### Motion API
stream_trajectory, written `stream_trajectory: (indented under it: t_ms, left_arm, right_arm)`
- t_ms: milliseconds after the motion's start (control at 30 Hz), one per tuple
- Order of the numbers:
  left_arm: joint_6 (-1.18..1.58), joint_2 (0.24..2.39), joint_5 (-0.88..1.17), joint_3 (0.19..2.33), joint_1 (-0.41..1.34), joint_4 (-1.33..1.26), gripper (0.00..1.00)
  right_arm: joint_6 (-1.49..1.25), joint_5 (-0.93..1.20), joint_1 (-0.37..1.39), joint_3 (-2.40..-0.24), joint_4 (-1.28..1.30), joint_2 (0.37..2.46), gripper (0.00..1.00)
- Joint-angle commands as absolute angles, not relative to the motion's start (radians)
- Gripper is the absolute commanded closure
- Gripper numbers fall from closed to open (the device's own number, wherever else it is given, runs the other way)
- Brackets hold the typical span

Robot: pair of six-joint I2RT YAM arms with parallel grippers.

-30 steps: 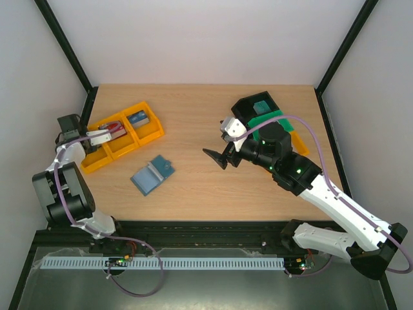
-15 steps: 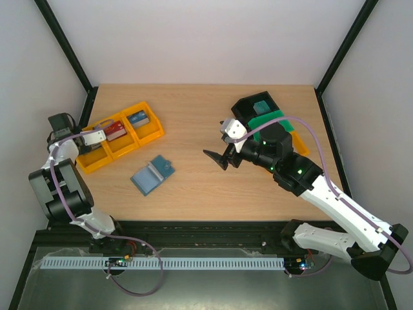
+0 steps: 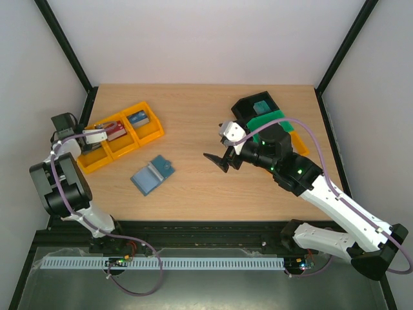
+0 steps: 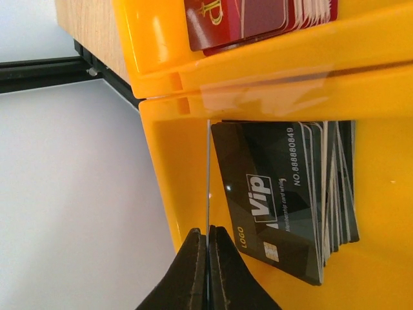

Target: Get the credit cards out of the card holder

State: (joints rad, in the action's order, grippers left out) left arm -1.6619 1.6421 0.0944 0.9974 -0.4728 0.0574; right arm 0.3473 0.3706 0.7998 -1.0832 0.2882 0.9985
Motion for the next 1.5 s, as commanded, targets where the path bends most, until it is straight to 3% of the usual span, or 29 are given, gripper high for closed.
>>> stream_trajectory:
  t_ms: [0, 267, 300, 400, 433, 867, 1200, 1267, 1467]
  left_arm:
    - [-1.680, 1.675, 0.113, 0.980, -0.453, -0.011, 0.98]
    - [-1.691, 1.702, 0.077, 0.992, -0.452, -0.005, 0.97]
    - [-1.695, 1.701, 0.075, 0.993, -0.452, 0.015, 0.92]
    - [-1.699, 1.699, 0.067, 1.003, -0.453, 0.068, 0.60]
    - [-1.698, 1.698, 0.062, 1.009, -0.453, 0.077, 0.55]
    - [-1.610, 1.655, 0.058, 1.070, -0.453, 0.182, 0.20]
    - [-1.315, 1.523, 0.213, 1.187, -0.412, 0.436, 0.10]
    - [-1.234, 1.493, 0.243, 1.204, -0.394, 0.454, 0.02]
    - [-0.889, 1.403, 0.230, 1.209, -0.280, 0.416, 0.01]
  right_arm:
    - [0.366, 0.388, 0.800, -1.092, 0.313, 0.999, 0.01]
    - [0.382, 0.397, 0.799, -1.095, 0.325, 1.000, 0.01]
    - [0.382, 0.399, 0.800, -1.095, 0.326, 1.001, 0.01]
    - [0.385, 0.403, 0.800, -1.095, 0.328, 1.002, 0.01]
    - [0.385, 0.405, 0.800, -1.095, 0.328, 1.002, 0.01]
    - [0.375, 0.434, 0.799, -1.099, 0.327, 0.985, 0.01]
    - [0.321, 0.404, 0.800, -1.122, 0.299, 1.011, 0.01]
    - [0.301, 0.385, 0.800, -1.127, 0.285, 1.008, 0.01]
    - [0.174, 0.171, 0.789, -1.150, 0.215, 1.020, 0.01]
